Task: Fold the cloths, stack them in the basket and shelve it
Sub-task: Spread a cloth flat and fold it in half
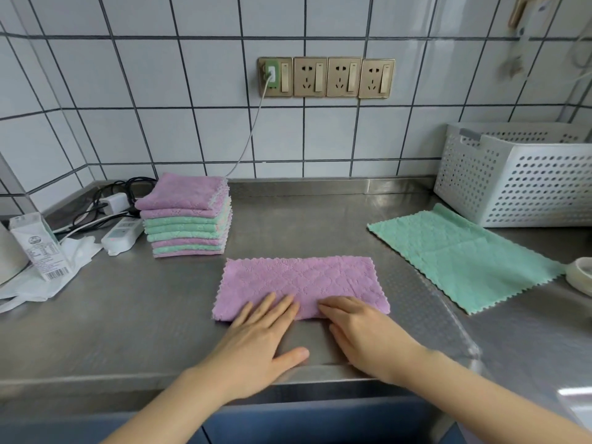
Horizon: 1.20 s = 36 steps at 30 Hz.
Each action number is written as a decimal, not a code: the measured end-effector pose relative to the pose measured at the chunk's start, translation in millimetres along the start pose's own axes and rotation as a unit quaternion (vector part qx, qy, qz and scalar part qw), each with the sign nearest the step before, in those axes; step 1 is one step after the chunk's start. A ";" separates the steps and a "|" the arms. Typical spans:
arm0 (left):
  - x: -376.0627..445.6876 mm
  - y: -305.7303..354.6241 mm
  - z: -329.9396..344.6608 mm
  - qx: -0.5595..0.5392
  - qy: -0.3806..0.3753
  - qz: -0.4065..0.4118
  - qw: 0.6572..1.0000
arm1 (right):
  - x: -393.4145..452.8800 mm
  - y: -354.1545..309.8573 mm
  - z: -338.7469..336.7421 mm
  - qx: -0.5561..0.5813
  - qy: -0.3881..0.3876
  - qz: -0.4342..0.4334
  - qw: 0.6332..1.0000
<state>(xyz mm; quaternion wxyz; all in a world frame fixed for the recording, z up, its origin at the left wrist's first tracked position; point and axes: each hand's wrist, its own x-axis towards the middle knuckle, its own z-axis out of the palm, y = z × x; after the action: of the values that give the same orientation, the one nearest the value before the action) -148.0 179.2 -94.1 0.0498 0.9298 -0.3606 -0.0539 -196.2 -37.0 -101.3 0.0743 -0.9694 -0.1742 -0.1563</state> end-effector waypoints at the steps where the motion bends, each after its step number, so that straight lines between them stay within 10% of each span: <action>1: -2.7 -4.7 0.4 -0.002 -0.001 -0.004 1.000 | -5.9 3.8 -0.9 -0.005 0.008 0.000 1.000; 13: -22.8 -28.0 -0.5 0.000 0.040 -0.137 0.990 | -43.1 44.8 -15.6 -0.051 0.051 0.056 0.996; 30: 29.9 30.1 2.8 -0.046 0.032 0.038 0.998 | -44.5 -38.3 -52.0 -0.034 0.039 -0.080 0.995; 36: 34.3 -17.1 -3.7 -0.164 0.000 0.125 0.978 | -39.6 33.1 -46.9 0.033 0.038 0.025 0.998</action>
<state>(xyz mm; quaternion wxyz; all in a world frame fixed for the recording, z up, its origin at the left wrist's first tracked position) -110.9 168.8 -94.9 0.2084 0.8563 -0.4605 -0.1060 -232.5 -89.5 -73.2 0.1169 -0.9639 -0.1517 -0.1849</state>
